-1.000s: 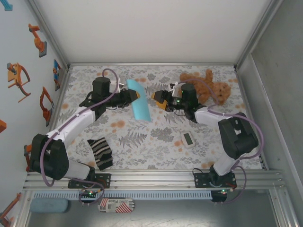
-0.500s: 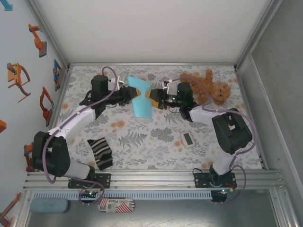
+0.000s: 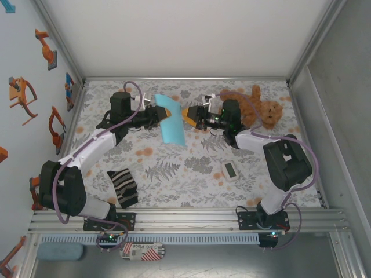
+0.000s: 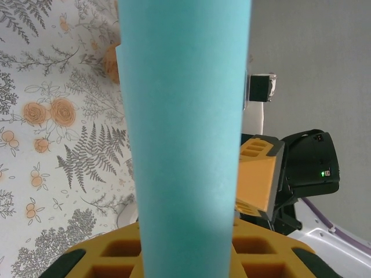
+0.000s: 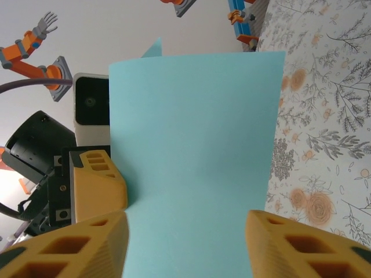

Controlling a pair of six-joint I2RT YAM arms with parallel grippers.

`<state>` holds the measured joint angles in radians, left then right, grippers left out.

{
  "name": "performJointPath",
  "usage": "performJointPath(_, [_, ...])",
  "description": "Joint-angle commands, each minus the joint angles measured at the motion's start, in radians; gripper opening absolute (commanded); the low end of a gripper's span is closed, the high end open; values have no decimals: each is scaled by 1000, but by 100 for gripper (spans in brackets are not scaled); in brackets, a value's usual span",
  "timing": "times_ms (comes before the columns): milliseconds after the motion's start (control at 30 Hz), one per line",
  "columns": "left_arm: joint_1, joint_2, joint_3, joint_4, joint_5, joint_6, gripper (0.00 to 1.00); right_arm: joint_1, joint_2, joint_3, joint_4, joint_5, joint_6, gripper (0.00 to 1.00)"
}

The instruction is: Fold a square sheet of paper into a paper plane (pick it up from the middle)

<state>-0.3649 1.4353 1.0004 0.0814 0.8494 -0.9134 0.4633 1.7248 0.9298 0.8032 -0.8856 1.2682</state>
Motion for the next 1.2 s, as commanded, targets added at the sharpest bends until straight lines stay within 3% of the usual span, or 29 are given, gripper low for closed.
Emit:
performJointPath(0, [6,3,13,12,35,-1,24,0,0,-18,44,3,-7,64])
performJointPath(133, [5,-1,10,49,51,-26,24,12,33,-22,42,11,7,72])
performJointPath(467, [5,30,2,82,63,-44,23,33,4,6,45,-15,12,69])
performJointPath(933, [19,58,2,-30,60,42,23,9,-49,-37,26,18,4,42])
performJointPath(1100, [21,67,-4,-23,59,41,23,6,-69,-38,-61,33,-61,32])
performJointPath(1167, [20,70,-5,-19,59,39,23,6,-83,-33,-117,43,-93,23])
